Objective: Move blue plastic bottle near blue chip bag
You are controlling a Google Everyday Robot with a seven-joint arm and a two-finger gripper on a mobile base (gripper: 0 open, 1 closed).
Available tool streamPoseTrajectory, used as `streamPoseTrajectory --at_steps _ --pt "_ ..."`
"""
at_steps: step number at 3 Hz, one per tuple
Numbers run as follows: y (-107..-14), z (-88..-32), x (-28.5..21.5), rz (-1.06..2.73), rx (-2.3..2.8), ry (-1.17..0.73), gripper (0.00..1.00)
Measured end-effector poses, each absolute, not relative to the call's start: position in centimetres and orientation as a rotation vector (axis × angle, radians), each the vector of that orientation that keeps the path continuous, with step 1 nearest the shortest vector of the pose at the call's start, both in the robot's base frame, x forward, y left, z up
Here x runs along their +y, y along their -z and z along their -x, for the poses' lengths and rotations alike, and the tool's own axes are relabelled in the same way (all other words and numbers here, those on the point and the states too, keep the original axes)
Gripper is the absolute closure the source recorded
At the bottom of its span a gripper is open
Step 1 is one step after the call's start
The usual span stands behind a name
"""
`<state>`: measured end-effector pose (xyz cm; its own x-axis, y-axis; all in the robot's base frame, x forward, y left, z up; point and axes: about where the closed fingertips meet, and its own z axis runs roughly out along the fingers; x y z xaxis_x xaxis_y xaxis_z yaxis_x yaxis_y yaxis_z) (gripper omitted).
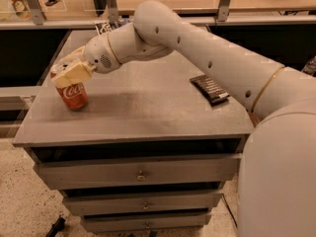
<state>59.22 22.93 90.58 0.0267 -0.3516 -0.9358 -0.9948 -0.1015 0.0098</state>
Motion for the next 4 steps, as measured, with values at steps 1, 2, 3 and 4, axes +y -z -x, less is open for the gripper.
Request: streamPoseTrajectory --at_steps 1,2,3,4 --pt "-90.7 -59.5 22.5 1.534 1.424 -1.072 0.12" --pt "-91.0 -59.9 22.0 1.514 1.431 -1.053 0.0" --pt "-91.3 -60.2 21.5 1.499 1.439 -1.039 0.0" --pt "-92.0 -60.8 20.6 1.463 1.449 -1.015 0.0"
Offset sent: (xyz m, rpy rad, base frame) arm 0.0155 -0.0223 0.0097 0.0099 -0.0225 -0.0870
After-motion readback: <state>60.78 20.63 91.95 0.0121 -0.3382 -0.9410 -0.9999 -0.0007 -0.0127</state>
